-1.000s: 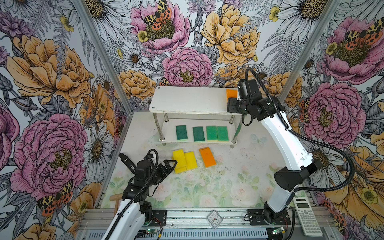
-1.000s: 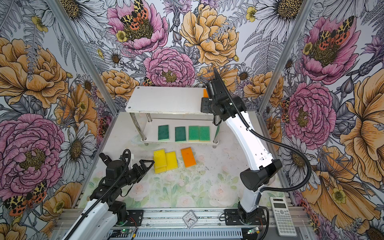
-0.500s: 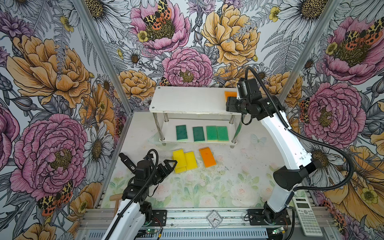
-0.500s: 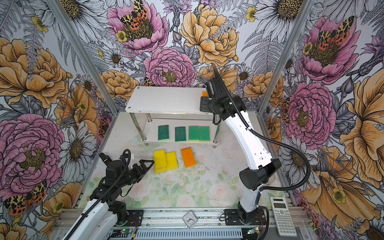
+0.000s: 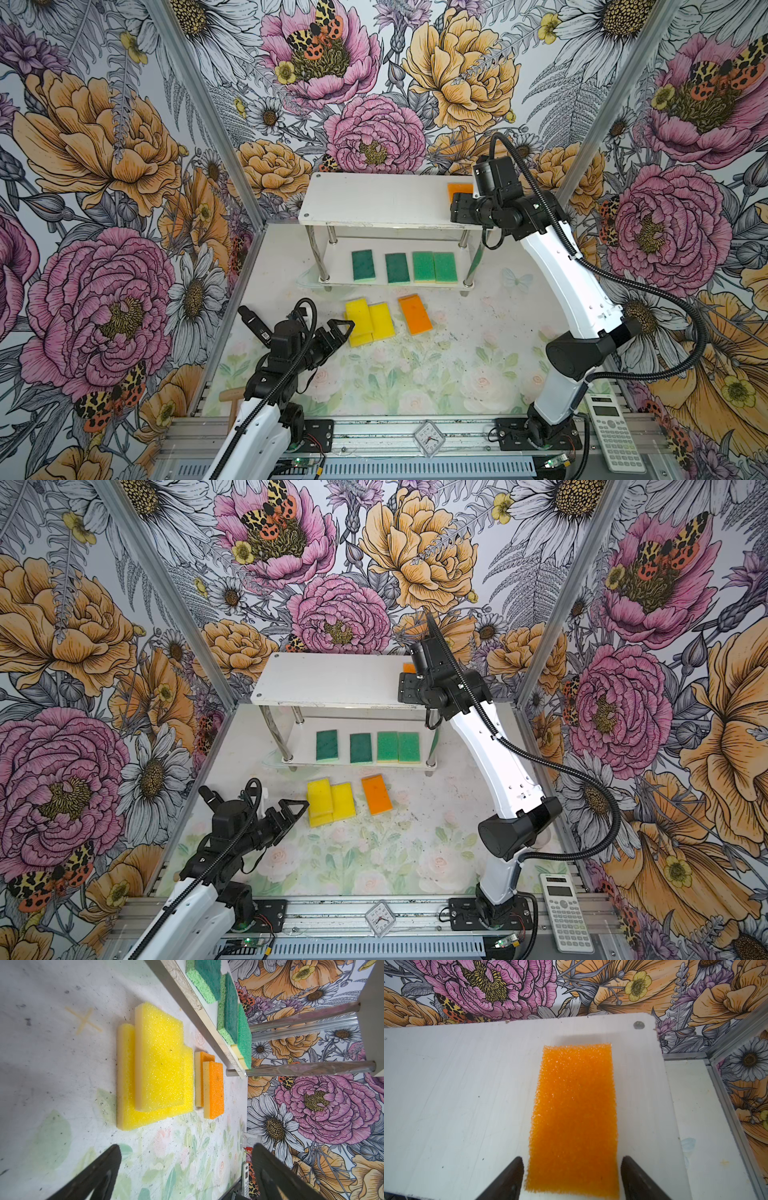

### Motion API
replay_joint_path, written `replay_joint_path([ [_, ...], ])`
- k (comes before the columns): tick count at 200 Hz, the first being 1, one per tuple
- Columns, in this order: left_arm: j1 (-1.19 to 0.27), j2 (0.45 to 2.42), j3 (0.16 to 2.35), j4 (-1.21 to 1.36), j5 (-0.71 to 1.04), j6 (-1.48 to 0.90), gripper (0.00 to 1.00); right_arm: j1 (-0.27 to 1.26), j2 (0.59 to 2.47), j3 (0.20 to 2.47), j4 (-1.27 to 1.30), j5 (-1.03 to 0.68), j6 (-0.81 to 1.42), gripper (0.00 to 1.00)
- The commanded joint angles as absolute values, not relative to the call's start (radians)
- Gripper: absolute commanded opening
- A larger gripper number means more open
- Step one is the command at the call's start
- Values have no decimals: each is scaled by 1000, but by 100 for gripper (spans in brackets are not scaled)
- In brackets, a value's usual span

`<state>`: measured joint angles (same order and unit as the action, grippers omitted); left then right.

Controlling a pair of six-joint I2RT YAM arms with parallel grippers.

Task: Place and organize the cleaning sponges onto the shelf
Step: 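Lower the orange sponge onto the top shelf and open the right gripper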

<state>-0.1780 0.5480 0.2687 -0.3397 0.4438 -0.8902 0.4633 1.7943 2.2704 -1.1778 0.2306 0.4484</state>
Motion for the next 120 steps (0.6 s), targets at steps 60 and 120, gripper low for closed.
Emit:
replay_joint_path([
  [60, -164, 542, 260, -320, 477, -876, 99, 459, 1739, 2296, -1177, 212, 439, 81],
  [120, -165, 545, 265, -323, 477, -871, 99, 460, 1641, 2275, -1198, 166, 428, 81],
])
